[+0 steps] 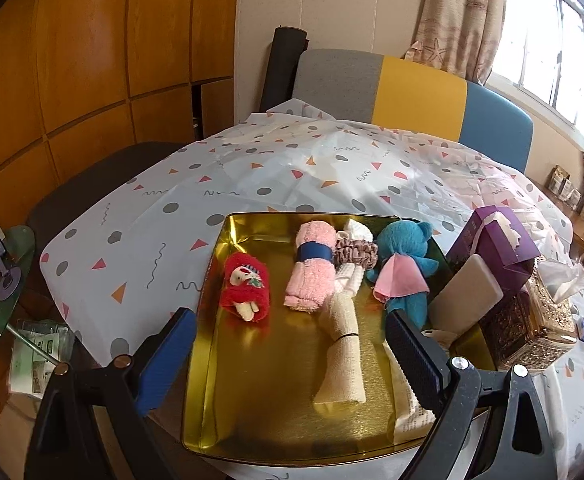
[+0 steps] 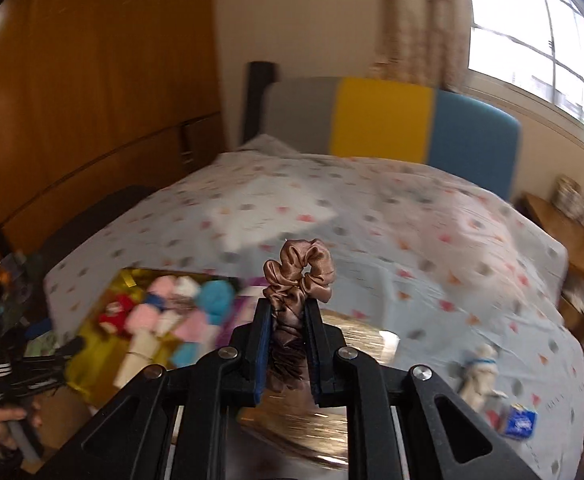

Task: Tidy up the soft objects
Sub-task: 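Carry the brown satin scrunchie over the gold tray with the right gripper, then open the right gripper to drop the scrunchie into the tray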

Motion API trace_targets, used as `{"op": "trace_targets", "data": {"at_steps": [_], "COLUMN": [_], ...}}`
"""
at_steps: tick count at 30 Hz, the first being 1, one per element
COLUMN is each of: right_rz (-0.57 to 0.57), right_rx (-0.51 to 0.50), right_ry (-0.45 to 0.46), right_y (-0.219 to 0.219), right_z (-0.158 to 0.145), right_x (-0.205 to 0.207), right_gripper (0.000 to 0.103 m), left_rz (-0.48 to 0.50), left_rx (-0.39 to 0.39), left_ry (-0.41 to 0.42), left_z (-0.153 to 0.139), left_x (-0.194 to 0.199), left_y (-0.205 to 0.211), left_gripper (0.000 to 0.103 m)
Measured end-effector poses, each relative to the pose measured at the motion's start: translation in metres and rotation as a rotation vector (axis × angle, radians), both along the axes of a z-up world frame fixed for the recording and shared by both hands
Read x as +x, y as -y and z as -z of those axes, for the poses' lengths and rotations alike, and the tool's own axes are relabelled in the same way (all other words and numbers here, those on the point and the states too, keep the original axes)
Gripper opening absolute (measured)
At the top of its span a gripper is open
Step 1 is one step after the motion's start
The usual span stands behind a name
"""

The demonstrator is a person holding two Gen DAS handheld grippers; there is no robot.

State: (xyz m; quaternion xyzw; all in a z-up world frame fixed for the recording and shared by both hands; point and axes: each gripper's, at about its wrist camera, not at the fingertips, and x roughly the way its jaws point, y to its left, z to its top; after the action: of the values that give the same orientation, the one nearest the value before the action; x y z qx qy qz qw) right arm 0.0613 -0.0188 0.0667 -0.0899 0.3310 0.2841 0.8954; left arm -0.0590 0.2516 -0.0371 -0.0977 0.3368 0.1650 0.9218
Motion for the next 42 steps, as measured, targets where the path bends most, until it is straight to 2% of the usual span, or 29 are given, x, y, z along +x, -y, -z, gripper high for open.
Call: {"op": "trace_targets", "data": {"at_steps": [4,7,10,13,14,16,20,23,30,42], "right_rz": [-0.153,-0.212,-0.208,-0.165,-0.159,-0.171,-0.168,-0.17,-0.145,-0.069], "right_rx": [-0.008,-0.029,-0.052,-0.083,-0.084,-0.065,-0.052,-0.061,-0.046,0.103], "right_ry": [-0.091,-0.172,-0.247,-0.322,-0.353,-0.437,-0.506,-0.463,-0.299,-0.148], "right_y": [-0.07,-0.111,-0.137,-0.152,-0.156,-0.163,-0.165,-0.166,-0.147,-0.082], "right_z": [0.026,0.053,0.083,0.117,0.129,0.147,0.165,0.16,0.121,0.061], "right_x": [-0.015,-0.017,-0.008,0.007,0.011,0.014,0.011,0.004,-0.011,-0.014], "right_gripper": [0.015,0.015,0.018,0.025,0.03,0.033,0.039,0.039,0.039,0.039], "left_rz": [-0.019,-0.042,-0.073,-0.098,-0.104,-0.116,-0.123,-0.118,-0.093,-0.039], "left_rx": [-0.009,-0.022,-0.035,-0.044,-0.048,-0.044,-0.041,-0.032,-0.016,0.016], "left_ry": [0.0,-0.005,-0.009,-0.014,-0.014,-0.016,-0.01,-0.006,-0.002,-0.012], "left_z": [0.002,0.006,0.011,0.015,0.016,0.017,0.017,0.015,0.011,0.007], "left_x": [-0.003,-0.007,-0.011,-0.014,-0.015,-0.016,-0.018,-0.017,-0.017,-0.015], "left_y": [-0.008,-0.018,-0.03,-0.039,-0.041,-0.044,-0.047,-0.045,-0.036,-0.015], "left_gripper": [0.096,0.096,0.096,0.096,0.096,0.096,0.096,0.096,0.096,0.096]}}
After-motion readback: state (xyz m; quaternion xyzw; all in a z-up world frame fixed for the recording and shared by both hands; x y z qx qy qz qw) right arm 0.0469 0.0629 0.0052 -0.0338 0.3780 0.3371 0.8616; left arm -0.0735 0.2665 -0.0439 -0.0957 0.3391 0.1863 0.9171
